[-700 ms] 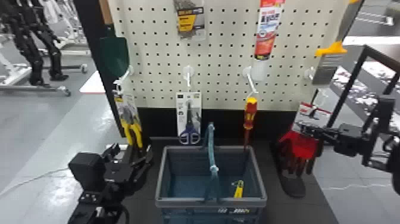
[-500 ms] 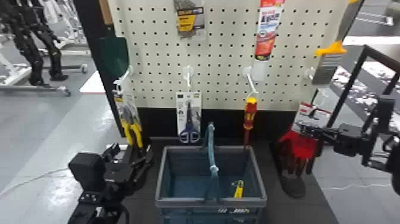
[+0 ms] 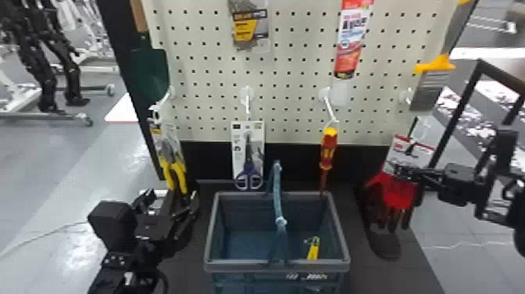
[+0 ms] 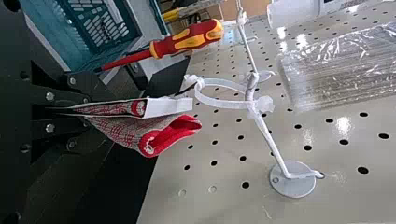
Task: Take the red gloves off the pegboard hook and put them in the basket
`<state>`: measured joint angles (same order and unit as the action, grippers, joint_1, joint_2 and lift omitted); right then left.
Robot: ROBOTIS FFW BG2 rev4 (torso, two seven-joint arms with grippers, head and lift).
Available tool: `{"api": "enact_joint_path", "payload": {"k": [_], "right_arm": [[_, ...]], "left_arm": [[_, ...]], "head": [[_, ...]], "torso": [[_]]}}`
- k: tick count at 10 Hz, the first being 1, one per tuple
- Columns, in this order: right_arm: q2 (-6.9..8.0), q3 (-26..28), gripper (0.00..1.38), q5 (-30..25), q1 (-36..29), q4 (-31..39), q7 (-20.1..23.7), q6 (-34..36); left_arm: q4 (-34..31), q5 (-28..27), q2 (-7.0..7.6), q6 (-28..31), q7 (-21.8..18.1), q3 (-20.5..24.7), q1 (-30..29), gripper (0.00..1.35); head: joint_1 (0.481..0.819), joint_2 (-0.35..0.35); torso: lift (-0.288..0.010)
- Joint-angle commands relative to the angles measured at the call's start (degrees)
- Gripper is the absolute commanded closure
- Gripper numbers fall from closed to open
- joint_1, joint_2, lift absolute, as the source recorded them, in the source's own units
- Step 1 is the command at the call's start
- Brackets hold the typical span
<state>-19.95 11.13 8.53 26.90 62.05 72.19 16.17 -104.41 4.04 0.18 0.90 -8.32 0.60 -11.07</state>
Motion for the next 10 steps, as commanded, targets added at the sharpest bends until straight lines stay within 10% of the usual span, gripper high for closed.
{"api": "enact_joint_path", "payload": {"k": [1, 8, 10], "right_arm": [[0.00, -0.05, 1.29, -0.01, 0.08, 0.00, -0.03, 0.00], [0.17, 1.09, 1.29, 0.52, -8.18, 16.79, -1.35, 3.34], [2.55, 5.31, 1.29, -0.71, -12.05, 21.62, -1.52, 3.78]], "left_arm": [[0.00, 0.00, 0.00, -0.02, 0.06, 0.01, 0.00, 0.32], [-0.18, 0.26, 0.18, -0.19, -0.03, 0.01, -0.53, 0.32], [-0.18, 0.26, 0.18, -0.11, 0.06, -0.08, -0.70, 0.32]], "head": [[0.549, 0.000], [0.549, 0.000], [0.549, 0.000]], "torso": [[-0.100], [-0.100], [-0.100]]}}
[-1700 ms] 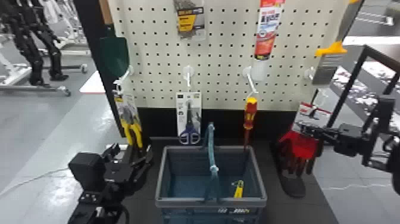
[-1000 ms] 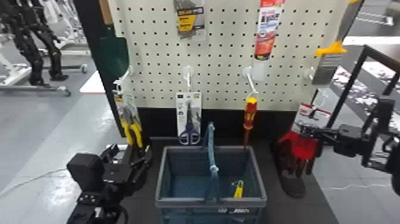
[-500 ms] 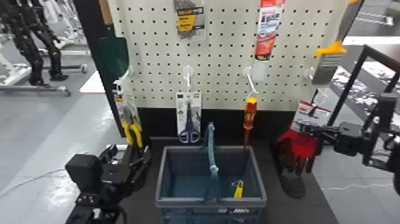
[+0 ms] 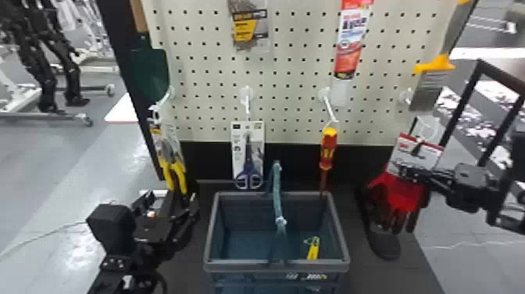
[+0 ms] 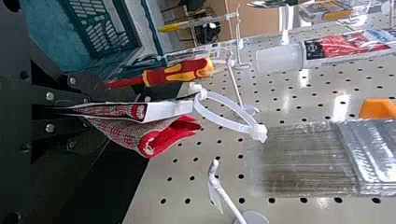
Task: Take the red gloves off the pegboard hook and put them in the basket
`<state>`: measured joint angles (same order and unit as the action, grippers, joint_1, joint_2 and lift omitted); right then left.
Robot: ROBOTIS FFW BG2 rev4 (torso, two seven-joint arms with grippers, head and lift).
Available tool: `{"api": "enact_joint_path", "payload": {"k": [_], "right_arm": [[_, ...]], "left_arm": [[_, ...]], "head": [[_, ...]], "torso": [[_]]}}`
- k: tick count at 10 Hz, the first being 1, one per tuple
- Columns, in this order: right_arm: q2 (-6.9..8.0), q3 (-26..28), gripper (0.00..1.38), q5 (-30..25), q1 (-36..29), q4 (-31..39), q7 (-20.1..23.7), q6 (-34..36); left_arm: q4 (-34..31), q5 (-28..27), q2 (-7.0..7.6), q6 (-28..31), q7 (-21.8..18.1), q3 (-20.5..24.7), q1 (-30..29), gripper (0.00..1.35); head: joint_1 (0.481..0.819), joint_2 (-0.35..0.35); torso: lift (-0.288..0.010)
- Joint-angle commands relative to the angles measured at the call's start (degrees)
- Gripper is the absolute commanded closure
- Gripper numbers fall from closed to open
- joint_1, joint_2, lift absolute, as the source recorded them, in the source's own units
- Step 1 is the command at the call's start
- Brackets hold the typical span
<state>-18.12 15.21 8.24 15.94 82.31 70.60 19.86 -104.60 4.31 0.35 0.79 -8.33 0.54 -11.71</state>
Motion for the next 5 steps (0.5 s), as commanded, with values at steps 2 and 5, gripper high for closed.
{"api": "enact_joint_path", "payload": {"k": [2, 5], "right_arm": [[3.26, 2.10, 1.29, -0.50, -4.43, 4.61, -0.99, 1.33], [7.13, -1.24, 1.29, -0.24, -5.75, 5.14, -1.17, 1.24]], "left_arm": [[-0.17, 0.00, 0.00, 0.09, -0.02, 0.08, -0.33, 0.32], [-0.08, 0.18, 0.09, 0.09, -0.02, -0.18, -0.33, 0.32]], "head": [[0.549, 0.000], [0.549, 0.000]], "torso": [[-0.100], [-0.100]]}}
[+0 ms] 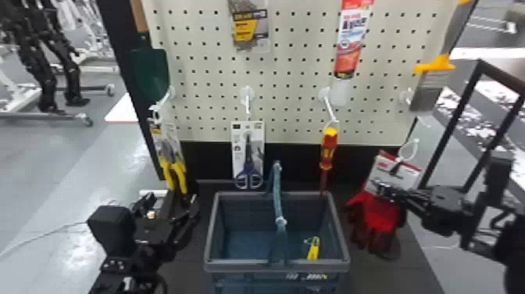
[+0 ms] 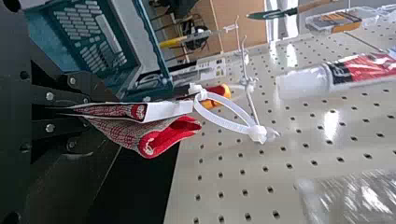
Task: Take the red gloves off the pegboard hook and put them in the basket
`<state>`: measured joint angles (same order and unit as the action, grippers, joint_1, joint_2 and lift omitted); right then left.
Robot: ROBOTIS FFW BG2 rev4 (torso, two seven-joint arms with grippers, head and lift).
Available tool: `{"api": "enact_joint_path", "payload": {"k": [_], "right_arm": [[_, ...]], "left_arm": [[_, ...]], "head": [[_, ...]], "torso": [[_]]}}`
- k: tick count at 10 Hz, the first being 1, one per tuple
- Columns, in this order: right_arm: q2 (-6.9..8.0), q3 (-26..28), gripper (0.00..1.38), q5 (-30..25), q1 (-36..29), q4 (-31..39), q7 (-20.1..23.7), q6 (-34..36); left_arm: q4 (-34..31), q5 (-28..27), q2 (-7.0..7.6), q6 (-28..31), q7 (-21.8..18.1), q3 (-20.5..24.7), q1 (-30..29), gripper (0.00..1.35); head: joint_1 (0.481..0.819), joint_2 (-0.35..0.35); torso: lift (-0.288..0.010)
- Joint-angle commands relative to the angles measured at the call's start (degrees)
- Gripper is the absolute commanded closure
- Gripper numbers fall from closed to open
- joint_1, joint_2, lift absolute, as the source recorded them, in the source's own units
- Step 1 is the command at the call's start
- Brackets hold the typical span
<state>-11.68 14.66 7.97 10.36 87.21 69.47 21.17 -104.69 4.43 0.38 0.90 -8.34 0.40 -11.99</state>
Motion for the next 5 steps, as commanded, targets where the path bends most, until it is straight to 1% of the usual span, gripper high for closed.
{"api": "enact_joint_path", "payload": {"k": [1, 3, 5], "right_arm": [[1.48, -1.47, 1.29, -0.06, -0.34, 1.83, -0.30, -0.07], [1.39, -3.50, 1.29, -0.15, -0.60, 7.98, -1.10, 1.60], [-0.28, -5.96, 1.29, -0.15, -1.31, 13.96, -1.89, 4.76]], "left_arm": [[0.02, 0.14, 0.06, -0.02, 0.08, 0.04, -0.05, 0.32], [0.02, 0.14, 0.15, 0.07, -0.01, 0.04, -0.14, 0.32], [-0.07, 0.14, 0.32, 0.33, -0.01, -0.23, -0.14, 0.32]], "head": [[0.549, 0.000], [0.549, 0.000], [0.549, 0.000]], "torso": [[-0.100], [-0.100], [-0.100]]}}
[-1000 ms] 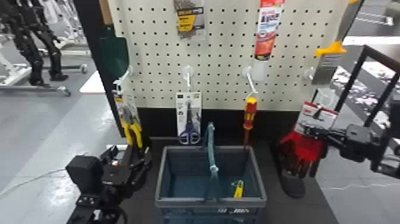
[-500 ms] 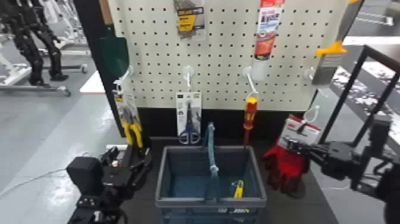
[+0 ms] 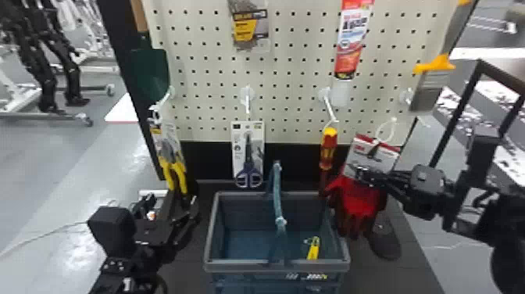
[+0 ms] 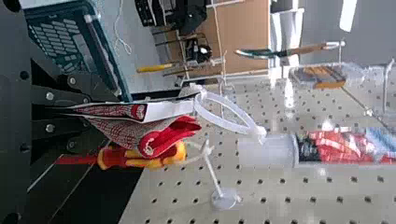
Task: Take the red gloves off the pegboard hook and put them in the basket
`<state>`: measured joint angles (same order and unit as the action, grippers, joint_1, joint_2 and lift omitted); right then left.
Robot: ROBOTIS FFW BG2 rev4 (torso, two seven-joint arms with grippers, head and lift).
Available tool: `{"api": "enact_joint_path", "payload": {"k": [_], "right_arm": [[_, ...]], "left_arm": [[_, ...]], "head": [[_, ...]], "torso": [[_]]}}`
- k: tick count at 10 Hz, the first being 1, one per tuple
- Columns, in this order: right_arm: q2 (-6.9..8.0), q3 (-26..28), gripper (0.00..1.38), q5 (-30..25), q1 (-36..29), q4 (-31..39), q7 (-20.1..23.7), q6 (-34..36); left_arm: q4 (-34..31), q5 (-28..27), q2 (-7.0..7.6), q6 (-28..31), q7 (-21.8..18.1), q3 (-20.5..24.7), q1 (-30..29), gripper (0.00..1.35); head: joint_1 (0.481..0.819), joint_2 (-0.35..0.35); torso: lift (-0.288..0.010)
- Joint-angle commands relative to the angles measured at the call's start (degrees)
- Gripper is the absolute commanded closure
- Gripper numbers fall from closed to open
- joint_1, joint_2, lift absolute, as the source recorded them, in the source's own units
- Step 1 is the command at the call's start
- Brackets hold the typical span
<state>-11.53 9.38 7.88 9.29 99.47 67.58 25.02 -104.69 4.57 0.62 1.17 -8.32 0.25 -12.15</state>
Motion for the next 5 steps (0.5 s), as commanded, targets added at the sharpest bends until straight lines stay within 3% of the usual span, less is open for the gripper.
{"api": "enact_joint_path", "payload": {"k": [1, 3, 5], "right_arm": [[-0.34, -0.76, 1.29, 0.30, -2.17, 5.56, -0.61, 3.20], [1.68, -2.52, 1.29, 1.61, -4.19, 6.79, -0.96, 4.34], [3.71, -5.95, 1.29, 2.93, -3.84, 2.04, -0.96, 2.05]], "left_arm": [[-0.07, -0.09, 0.17, 0.24, -0.02, -0.34, 0.20, 0.32], [0.02, -0.09, 0.00, 0.33, -0.02, 0.01, -0.07, 0.32], [0.02, 0.18, 0.17, 0.15, -0.02, -0.16, 0.37, 0.32]], "head": [[0.549, 0.000], [0.549, 0.000], [0.549, 0.000]], "torso": [[-0.100], [-0.100], [-0.100]]}}
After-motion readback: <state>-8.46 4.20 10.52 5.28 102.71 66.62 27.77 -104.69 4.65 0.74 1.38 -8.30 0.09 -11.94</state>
